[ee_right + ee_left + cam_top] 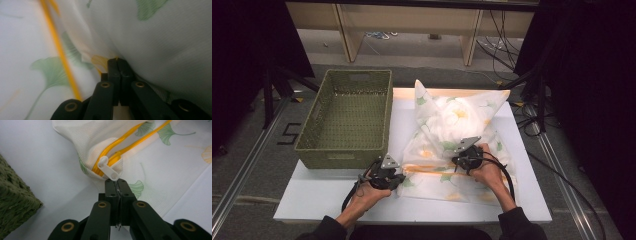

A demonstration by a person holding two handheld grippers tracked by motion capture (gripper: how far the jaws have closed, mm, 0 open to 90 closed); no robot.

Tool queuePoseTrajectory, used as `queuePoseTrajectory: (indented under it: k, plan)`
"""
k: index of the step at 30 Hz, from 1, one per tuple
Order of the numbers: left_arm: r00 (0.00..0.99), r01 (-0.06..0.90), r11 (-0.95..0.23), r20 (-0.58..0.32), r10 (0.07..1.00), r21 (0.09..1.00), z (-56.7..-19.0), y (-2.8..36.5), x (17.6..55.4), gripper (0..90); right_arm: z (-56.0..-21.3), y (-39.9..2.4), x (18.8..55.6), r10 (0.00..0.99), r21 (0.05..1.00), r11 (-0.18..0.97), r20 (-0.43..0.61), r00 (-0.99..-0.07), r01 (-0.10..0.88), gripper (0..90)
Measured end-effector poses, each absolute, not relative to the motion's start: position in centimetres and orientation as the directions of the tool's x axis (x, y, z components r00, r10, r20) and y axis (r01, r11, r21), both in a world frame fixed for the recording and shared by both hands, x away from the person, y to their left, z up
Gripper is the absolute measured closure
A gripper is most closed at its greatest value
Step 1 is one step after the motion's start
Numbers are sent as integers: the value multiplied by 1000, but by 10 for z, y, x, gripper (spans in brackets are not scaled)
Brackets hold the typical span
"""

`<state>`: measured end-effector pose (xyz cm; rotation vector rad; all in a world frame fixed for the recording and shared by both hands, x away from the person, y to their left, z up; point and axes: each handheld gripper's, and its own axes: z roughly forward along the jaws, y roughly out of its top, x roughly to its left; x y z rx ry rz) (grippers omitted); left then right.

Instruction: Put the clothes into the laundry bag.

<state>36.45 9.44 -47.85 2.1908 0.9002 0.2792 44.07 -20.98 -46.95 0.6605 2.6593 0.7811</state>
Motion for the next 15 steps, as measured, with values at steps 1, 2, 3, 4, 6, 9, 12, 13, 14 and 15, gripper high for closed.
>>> queuePoseTrajectory:
  k: [1,2,3,4,6,9,12,13,14,15]
  plan:
    - [719,533,-455,-98,688,714,-478,91,362,875,-472,-209,443,528,580,732,-149,-836,358,900]
    - [720,535,-449,-108,686,715,-478,90,362,876,-473,-208,445,539,590,724,-163,-826,356,900]
    - [726,525,-451,-102,680,722,-477,89,362,877,-473,-208,447,548,595,720,-170,-819,358,900]
    - [724,516,-447,-93,684,731,-475,88,362,877,-472,-207,450,539,587,735,-204,-817,338,900]
    - [718,513,-439,-88,691,737,-475,83,363,879,-467,-204,454,564,584,731,-226,-794,353,900]
    - [731,497,-460,-70,678,736,-474,80,361,879,-464,-200,460,548,546,766,-280,-788,339,900]
    - [720,514,-445,-87,688,734,-475,89,362,872,-462,-200,450,531,539,771,-251,-809,339,900]
    - [708,527,-430,-100,699,733,-476,93,363,864,-459,-202,447,526,536,774,-251,-813,336,900]
    - [712,529,-433,-105,694,730,-476,97,366,842,-457,-204,443,522,534,774,-232,-821,341,900]
    - [698,546,-420,-118,706,725,-477,99,368,777,-455,-206,439,518,539,770,-215,-828,341,900]
